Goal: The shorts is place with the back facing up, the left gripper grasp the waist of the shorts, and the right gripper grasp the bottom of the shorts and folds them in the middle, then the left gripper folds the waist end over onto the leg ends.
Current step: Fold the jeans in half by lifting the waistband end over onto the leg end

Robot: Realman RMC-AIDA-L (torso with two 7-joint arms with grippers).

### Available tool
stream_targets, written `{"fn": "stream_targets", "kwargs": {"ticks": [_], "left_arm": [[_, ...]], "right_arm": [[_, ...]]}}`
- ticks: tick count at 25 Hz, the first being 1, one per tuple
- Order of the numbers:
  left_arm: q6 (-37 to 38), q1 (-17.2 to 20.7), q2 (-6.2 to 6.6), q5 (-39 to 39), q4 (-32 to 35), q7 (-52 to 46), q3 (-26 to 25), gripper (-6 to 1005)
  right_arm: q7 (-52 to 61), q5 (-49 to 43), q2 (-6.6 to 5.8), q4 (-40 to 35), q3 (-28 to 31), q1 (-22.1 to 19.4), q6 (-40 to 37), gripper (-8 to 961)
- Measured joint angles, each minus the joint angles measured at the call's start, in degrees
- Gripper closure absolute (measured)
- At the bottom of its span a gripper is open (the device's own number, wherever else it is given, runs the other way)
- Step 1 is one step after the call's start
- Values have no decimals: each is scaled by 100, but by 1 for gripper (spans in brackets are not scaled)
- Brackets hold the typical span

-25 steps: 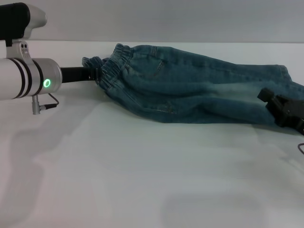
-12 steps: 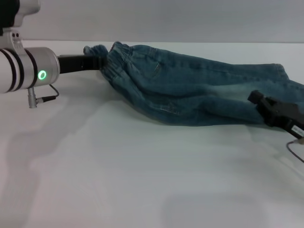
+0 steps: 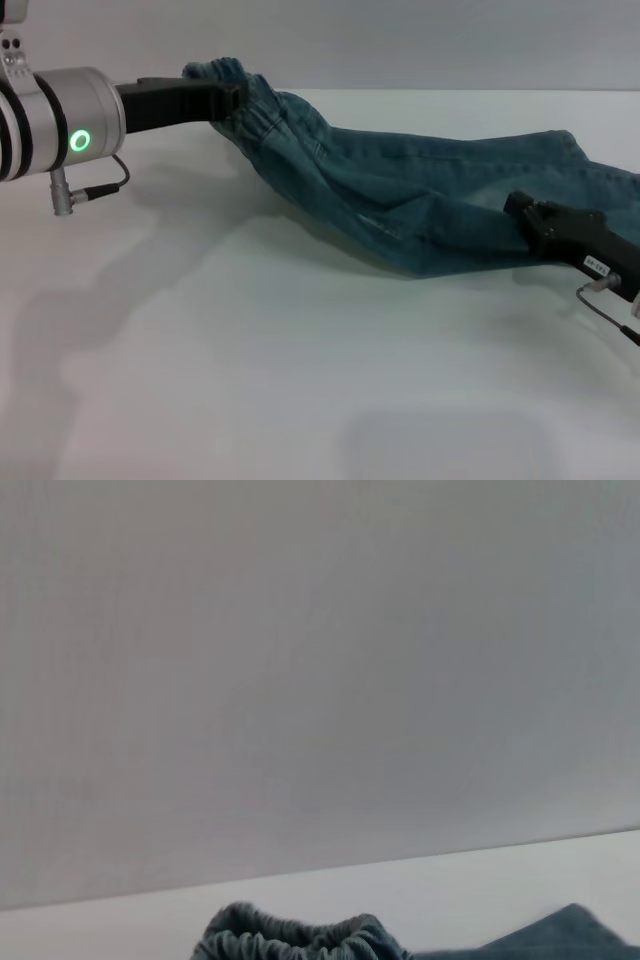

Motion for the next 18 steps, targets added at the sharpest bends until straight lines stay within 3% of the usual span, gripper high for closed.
{"fn": "stream_targets", "kwargs": {"ticks": [12,18], "left_arm": [[-168,79,-6,-28,-683,-49,418,936],[-172,51,-10,-30,-748,-51,463,935]], "right_arm": [[11,48,0,-435,-43,748,-317,954],[385,55,4,-729,-349,1153,-335,955]]}}
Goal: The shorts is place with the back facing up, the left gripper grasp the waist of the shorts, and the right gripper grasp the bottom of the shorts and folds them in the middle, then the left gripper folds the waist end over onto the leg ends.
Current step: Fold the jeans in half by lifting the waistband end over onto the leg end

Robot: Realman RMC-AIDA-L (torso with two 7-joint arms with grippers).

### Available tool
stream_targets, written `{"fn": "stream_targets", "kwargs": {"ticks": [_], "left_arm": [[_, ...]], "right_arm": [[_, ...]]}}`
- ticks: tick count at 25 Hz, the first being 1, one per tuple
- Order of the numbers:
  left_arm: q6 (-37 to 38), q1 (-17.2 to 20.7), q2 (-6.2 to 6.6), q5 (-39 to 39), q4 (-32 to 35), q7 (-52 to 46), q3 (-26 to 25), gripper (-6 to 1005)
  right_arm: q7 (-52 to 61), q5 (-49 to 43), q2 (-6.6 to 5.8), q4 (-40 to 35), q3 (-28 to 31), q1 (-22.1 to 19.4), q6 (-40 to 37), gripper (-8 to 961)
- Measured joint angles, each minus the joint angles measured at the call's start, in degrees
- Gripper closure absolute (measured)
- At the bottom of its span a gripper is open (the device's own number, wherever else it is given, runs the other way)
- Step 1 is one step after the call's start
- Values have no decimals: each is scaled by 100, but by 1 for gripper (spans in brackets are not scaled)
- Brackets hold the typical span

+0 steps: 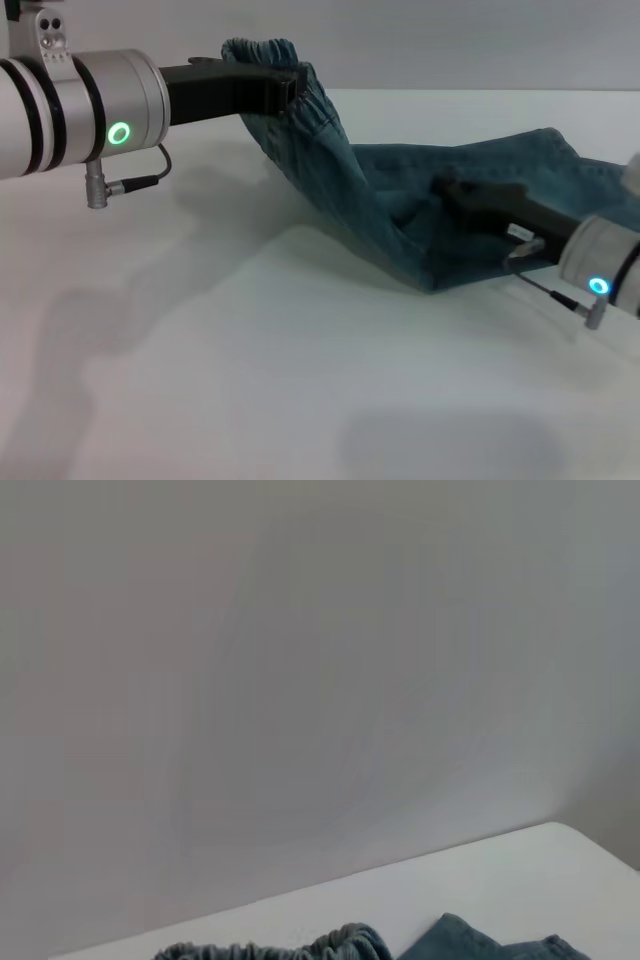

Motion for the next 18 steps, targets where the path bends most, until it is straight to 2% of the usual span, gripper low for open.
{"fn": "stream_targets", "kwargs": {"ticks": [12,16,17,18], "left_arm": [[32,-79,-3,-9,-149,34,4,936],[33,-89,-2,-39,-214,38,28,936],[34,-88,2,-73,-244,47,34,936],[34,-88,2,-73,-244,47,34,936]], "right_arm": [[1056,221,13,-72,-1156,523,-75,954],[1185,1101,14,107,-2348,644,-290,954],[1285,1543,14,402,-3004,621,-509,954],[1285,1543,14,402,-3004,621,-509,954]]}}
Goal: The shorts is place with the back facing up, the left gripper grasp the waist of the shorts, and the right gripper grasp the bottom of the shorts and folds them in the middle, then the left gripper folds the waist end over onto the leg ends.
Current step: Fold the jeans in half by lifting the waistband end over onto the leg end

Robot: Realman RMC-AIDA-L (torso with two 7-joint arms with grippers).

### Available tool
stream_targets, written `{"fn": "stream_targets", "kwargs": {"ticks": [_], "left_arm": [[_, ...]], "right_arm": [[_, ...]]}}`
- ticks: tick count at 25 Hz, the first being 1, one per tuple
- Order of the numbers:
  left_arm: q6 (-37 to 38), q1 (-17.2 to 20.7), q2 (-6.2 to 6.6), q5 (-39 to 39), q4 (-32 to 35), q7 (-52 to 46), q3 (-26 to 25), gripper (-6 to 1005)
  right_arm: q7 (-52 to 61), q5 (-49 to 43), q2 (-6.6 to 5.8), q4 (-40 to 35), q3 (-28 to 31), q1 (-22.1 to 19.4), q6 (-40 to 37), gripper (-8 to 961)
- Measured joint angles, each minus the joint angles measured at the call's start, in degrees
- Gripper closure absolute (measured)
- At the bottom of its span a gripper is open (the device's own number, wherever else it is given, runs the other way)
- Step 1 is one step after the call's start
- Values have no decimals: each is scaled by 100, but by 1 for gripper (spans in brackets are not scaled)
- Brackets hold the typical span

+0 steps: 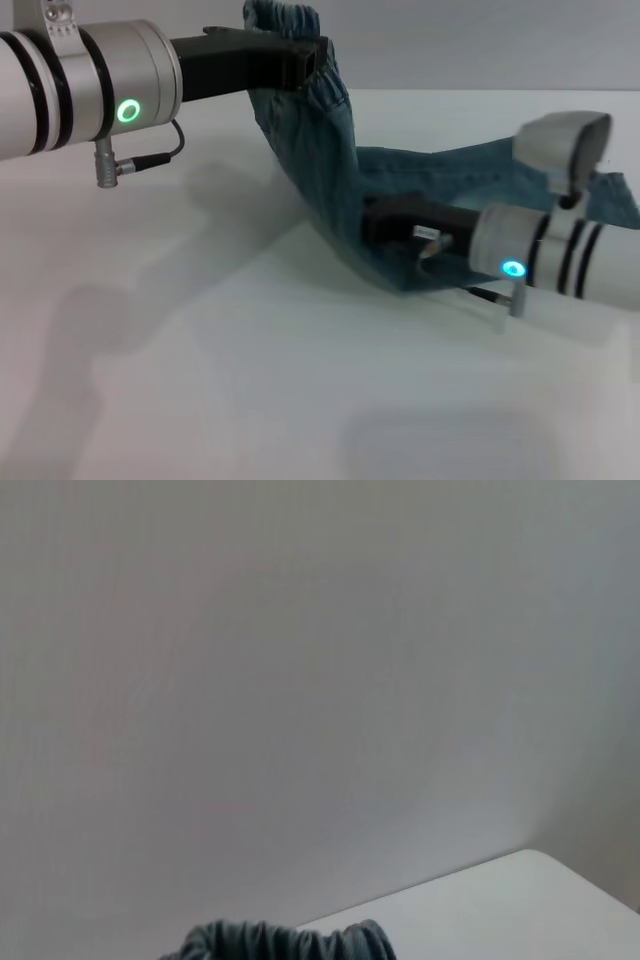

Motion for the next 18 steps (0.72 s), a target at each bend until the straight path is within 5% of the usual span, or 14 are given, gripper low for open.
{"fn": "stream_targets", "kwargs": {"ticks": [4,7,14,18], "left_arm": [[0,4,2,-12,-7,28,4,936],[-18,48,9,-63,-27,67,-9,935],[-34,118,13,-84,-68,124,-49,937],[-36,148,17,-143,-184,126,-53,938]], "right_arm": [[42,771,-1,738,-1179,-239,-668,954],[-38,983,-33,1104,-1387,-590,-1074,955],[-778,994,-87,1587,-568,-1593,-1187,955],[-950,977,-88,1489,-220,-1767,-1452,955]]}}
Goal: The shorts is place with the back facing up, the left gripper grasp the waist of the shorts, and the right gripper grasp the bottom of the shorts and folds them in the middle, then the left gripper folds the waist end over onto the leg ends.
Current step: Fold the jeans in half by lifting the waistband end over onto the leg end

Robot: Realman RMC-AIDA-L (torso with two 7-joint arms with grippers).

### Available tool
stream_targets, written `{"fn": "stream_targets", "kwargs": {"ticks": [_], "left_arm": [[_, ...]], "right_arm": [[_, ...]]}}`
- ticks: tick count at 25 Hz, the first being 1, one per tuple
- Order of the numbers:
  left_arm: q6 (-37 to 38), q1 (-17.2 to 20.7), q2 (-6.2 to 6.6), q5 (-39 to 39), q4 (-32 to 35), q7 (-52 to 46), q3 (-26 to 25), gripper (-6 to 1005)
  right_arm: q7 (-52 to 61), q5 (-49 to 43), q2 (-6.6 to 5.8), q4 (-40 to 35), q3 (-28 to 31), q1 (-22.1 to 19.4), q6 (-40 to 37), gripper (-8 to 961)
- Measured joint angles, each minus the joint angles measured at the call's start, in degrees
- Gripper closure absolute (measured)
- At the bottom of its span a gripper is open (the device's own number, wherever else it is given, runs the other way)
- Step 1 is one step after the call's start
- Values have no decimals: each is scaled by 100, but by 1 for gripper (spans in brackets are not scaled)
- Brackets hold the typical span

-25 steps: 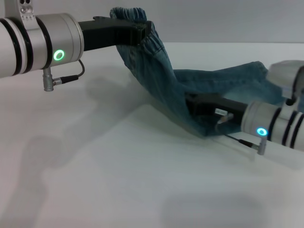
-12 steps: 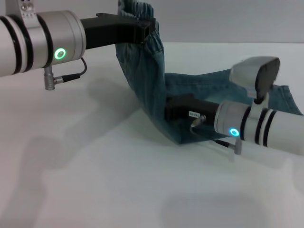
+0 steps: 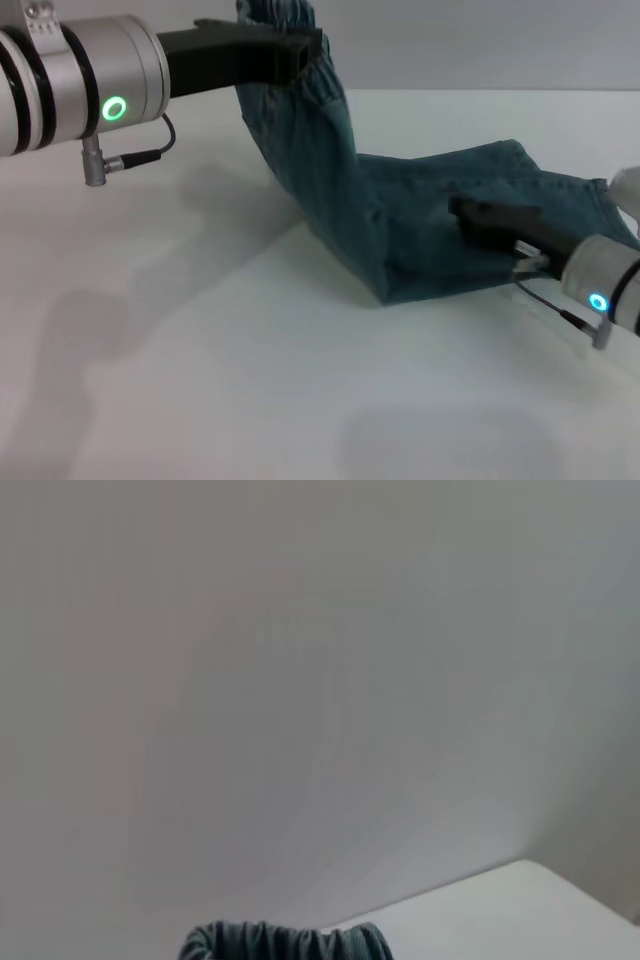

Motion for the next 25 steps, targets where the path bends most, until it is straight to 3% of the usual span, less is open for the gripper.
{"fn": "stream_targets", "kwargs": {"ticks": [7,13,25], "left_arm": [[-9,-15,-3,-199,-306,15,95,939],[-9,-78,-11,-235,-383,21,198,939],[21,-174,-13,-241,-297,42,270,939]], "right_arm": [[91,0,35,-480,-136,376,-334,954],[571,15,62,-491,-788,907,-335,955],[752,624,68,-342,-1737,1380,-537,955]]}}
